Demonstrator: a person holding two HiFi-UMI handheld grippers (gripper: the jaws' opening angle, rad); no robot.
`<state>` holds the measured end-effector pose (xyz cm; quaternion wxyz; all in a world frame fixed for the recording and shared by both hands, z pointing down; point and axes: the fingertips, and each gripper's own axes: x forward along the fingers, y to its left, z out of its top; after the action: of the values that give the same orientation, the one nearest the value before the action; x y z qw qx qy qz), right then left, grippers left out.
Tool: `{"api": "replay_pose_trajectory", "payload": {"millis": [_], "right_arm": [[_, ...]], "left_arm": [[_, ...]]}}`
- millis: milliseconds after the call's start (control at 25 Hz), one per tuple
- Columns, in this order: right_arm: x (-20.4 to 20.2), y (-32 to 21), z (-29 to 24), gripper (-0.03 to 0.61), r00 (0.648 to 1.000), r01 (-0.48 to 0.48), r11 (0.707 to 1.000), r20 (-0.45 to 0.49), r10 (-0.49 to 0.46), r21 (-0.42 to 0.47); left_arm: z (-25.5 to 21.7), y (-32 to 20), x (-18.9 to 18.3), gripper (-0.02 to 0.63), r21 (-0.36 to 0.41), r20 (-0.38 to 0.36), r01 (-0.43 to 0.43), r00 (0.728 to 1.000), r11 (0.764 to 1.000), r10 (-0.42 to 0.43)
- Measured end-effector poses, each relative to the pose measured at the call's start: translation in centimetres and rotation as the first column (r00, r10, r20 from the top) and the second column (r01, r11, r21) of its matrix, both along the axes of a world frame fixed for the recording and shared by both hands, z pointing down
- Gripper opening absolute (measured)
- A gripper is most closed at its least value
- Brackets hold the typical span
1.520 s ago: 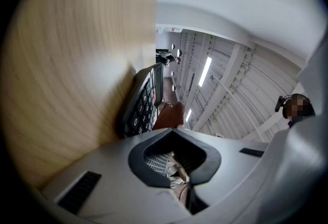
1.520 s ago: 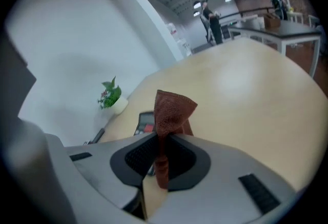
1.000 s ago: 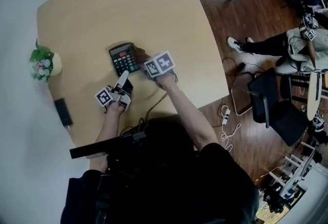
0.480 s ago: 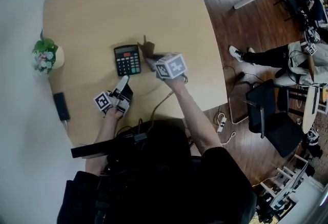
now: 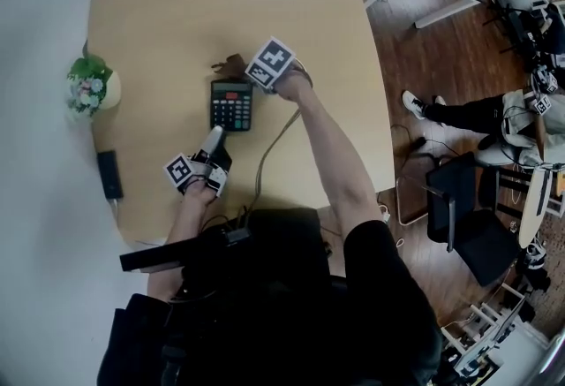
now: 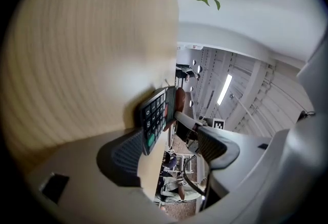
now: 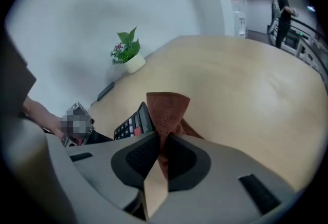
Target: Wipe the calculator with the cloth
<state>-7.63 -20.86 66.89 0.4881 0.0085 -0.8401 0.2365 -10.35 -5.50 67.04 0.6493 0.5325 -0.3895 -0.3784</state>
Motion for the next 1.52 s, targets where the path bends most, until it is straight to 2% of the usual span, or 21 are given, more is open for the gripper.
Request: {"api": "replay_pose_trajectory", "payload": {"millis": [120, 200, 280, 400, 480, 560, 680, 760, 840, 920, 960, 1160, 1280, 1400, 1520], "right_arm": [[1.9, 1.1, 0.0, 0.034, 0.994, -0.111, 0.991, -0.011, 0.11, -0.07], [3.3, 2.6, 0.0, 0.034, 0.977, -0.21, 0.968, 0.002, 0.213, -0.134], [4.2, 5.0, -0.1, 0.034, 0.94, -0.323, 0.922, 0.038, 0.338, -0.213], [4.9, 9.8, 0.0, 0.035, 0.877, -0.42, 0.846, 0.094, 0.472, -0.327], [5.4, 11.9, 0.2, 0.037, 0.847, -0.459, 0.822, 0.114, 0.519, -0.336], [5.8, 11.0, -0.1, 0.038, 0.827, -0.501, 0.828, 0.144, 0.544, -0.254], [4.6, 5.7, -2.5, 0.04, 0.817, -0.525, 0.848, 0.238, 0.525, -0.072], [2.7, 2.8, -4.0, 0.041, 0.845, -0.477, 0.879, 0.281, 0.455, 0.009], [0.8, 2.1, -3.6, 0.041, 0.894, -0.389, 0.92, 0.257, 0.367, 0.039], [-0.1, 3.1, -2.3, 0.041, 0.933, -0.31, 0.95, 0.205, 0.297, 0.036], [-0.2, 3.8, -1.9, 0.042, 0.94, -0.293, 0.955, 0.19, 0.282, 0.034], [1.7, 7.1, -2.1, 0.043, 0.924, -0.34, 0.94, 0.196, 0.329, 0.021], [3.6, 10.9, -2.0, 0.043, 0.928, -0.331, 0.944, 0.185, 0.323, 0.015], [5.5, 15.9, -1.4, 0.041, 0.936, -0.315, 0.946, 0.145, 0.322, -0.072], [7.5, 18.9, -0.9, 0.041, 0.931, -0.334, 0.924, 0.09, 0.354, -0.187]], "left_arm": [[0.1, 0.1, -1.5, 0.325, 0.004, 0.018, 0.014, 1.0, 1.0, -0.014], [0.3, -0.1, -3.3, 0.325, 0.006, 0.019, 0.058, 0.998, 0.998, -0.058], [0.3, -0.5, -5.6, 0.325, 0.018, 0.032, 0.095, 0.995, 0.995, -0.096], [-0.1, -1.4, -7.7, 0.323, 0.057, 0.08, 0.079, 0.993, 0.995, -0.083], [-0.4, -1.6, -7.9, 0.323, 0.071, 0.097, 0.041, 0.994, 0.997, -0.048], [-0.5, -1.7, -7.7, 0.315, 0.084, 0.116, 0.005, 0.993, 0.996, -0.015], [-0.5, -1.7, -7.3, 0.298, 0.095, 0.153, -0.022, 0.988, 0.995, 0.007], [-0.5, -1.6, -7.1, 0.287, 0.097, 0.158, -0.023, 0.987, 0.995, 0.008], [-0.4, -1.6, -7.1, 0.285, 0.099, 0.162, -0.023, 0.987, 0.995, 0.007], [-0.2, -1.5, -7.0, 0.282, 0.094, 0.162, -0.021, 0.987, 0.995, 0.005], [-0.1, -1.4, -7.0, 0.278, 0.091, 0.164, -0.021, 0.987, 0.996, 0.005], [0.0, -1.6, -7.4, 0.266, 0.084, 0.167, -0.008, 0.986, 0.996, -0.006], [0.0, -1.5, -7.4, 0.261, 0.082, 0.169, -0.006, 0.986, 0.997, -0.008], [-0.1, -1.5, -7.4, 0.256, 0.08, 0.166, -0.003, 0.986, 0.997, -0.01], [0.0, -1.6, -7.5, 0.256, 0.082, 0.174, -0.009, 0.985, 0.997, -0.005]]}}
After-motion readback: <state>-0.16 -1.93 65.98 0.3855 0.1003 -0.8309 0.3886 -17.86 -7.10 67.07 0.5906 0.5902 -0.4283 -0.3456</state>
